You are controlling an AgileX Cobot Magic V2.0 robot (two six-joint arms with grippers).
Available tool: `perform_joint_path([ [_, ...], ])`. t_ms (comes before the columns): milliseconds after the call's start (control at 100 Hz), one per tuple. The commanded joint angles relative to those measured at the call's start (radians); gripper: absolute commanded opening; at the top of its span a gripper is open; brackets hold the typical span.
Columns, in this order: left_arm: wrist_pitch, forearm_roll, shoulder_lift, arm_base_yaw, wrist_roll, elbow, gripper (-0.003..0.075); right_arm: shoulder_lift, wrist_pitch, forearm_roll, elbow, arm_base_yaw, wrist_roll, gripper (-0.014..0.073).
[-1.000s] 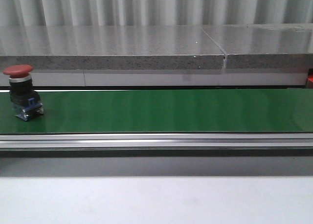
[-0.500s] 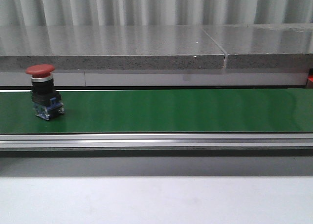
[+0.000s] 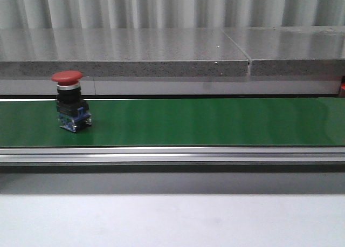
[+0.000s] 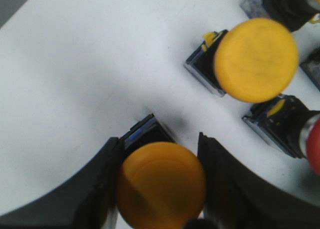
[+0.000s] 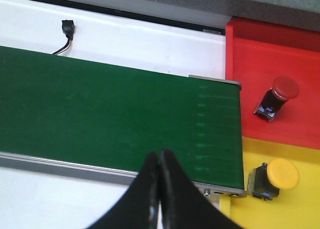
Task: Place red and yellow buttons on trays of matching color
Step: 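Move the left gripper to a yellow push-button and grasp it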
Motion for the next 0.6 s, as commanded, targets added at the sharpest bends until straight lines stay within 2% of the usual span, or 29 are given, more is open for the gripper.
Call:
perform_joint_path([
  [0, -0.006, -0.010, -0.108, 0.001, 0.006, -0.027, -0.0019, -0.004, -0.061, 0.003, -0.023, 0.000, -0.009, -0.0067],
  [240, 0.007, -0.028, -0.297, -0.049, 0.052, -0.027, -0.0020, -0.004, -0.061, 0.003, -0.023, 0.000, -0.009, -0.0067],
  [370, 0.036, -0.040, -0.351, -0.159, 0.119, -0.050, -0.0020, -0.004, -0.061, 0.003, -0.023, 0.000, -0.009, -0.0067],
  [590, 0.111, -0.040, -0.329, -0.346, 0.200, -0.121, -0.0020, -0.004, -0.061, 0.003, -0.023, 0.000, -0.009, -0.0067],
])
